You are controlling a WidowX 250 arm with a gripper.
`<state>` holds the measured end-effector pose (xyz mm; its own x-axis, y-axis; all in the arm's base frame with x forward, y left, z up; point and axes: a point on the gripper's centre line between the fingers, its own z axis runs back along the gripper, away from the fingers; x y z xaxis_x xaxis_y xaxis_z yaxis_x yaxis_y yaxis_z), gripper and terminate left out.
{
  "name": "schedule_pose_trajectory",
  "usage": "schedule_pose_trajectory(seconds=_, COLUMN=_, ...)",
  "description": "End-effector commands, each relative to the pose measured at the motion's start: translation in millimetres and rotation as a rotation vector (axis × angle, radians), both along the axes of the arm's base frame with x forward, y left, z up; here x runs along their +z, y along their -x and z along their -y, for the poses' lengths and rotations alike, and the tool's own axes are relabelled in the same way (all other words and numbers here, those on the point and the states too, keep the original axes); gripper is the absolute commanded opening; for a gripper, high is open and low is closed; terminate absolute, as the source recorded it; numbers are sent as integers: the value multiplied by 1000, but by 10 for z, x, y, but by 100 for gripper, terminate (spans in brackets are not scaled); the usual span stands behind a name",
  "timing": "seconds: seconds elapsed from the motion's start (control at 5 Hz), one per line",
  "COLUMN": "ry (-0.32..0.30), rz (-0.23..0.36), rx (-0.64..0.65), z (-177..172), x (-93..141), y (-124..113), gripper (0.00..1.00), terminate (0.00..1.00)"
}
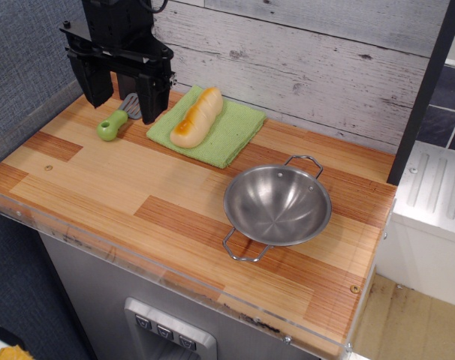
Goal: Place the bread on the left edge of the table
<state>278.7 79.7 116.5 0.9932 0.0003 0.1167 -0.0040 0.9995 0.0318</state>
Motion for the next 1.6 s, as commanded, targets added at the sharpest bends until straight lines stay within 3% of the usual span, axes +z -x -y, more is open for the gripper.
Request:
schedule_pose_trajectory(seconds=0.0, ry=0, rz=0, rx=0, z=0, x=0, y=0, gripper=100, terminate=0)
schedule_pose_trajectory(seconds=0.6, ry=15, rz=2, rx=-3, z=41, x=-261, y=-502, gripper=100, terminate=0)
schedule_pose_trajectory(seconds=1.0, ry=-19, rz=92, rx=-64, z=87, x=-478, y=-800, gripper=100, terminate=0)
schedule_pose_trajectory(seconds=1.4, ry=18, rz=60, rx=-14, z=20, x=-652, y=-1046, gripper=100, terminate=0)
